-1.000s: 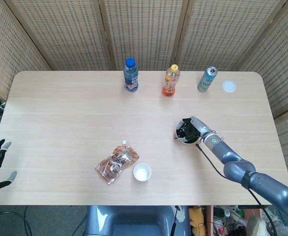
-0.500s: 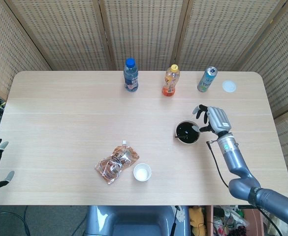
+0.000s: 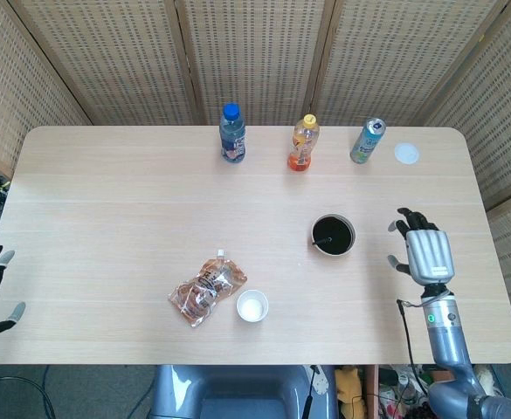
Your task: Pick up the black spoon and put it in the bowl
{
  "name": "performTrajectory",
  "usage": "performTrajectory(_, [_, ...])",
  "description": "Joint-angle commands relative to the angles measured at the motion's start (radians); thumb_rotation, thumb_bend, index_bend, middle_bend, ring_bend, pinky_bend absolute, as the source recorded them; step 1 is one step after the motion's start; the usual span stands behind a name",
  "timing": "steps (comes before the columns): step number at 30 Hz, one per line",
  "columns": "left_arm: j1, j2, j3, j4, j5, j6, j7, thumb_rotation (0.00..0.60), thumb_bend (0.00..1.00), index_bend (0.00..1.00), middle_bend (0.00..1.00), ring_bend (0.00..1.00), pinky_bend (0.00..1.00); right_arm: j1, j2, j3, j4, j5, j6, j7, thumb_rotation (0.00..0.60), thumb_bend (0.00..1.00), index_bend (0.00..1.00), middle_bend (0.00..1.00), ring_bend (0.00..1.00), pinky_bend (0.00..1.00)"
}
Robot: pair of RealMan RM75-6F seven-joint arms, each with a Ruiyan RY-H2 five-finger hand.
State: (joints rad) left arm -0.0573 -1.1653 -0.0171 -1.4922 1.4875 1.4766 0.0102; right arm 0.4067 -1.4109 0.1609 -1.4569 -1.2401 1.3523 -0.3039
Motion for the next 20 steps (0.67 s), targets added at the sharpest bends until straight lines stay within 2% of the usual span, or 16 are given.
performTrajectory(1, [-0.001,-0.007,0.009,0.001,0.025,0.011,-0.002,0.600,0.32,0.00,0.00,0.00,0.00,-0.057,0.041,-0.059,-0.076,-0.016,0.047,-0.120,0.600,0.28,0.38,0.22,0.16,0.39])
performTrajectory(7, [-0.007,-0.016,0.028,-0.009,0.079,0.023,0.014,0.600,0.32,0.00,0.00,0.00,0.00,-0.110,0.071,-0.093,-0.153,-0.014,0.072,-0.148,0.600,0.28,0.34,0.18,0.11,0.33])
performTrajectory(20, [-0.031,-0.020,0.025,-0.031,0.102,0.008,0.038,0.600,0.32,0.00,0.00,0.00,0.00,-0.143,0.071,-0.091,-0.172,-0.030,0.093,-0.150,0.600,0.28,0.33,0.17,0.11,0.33])
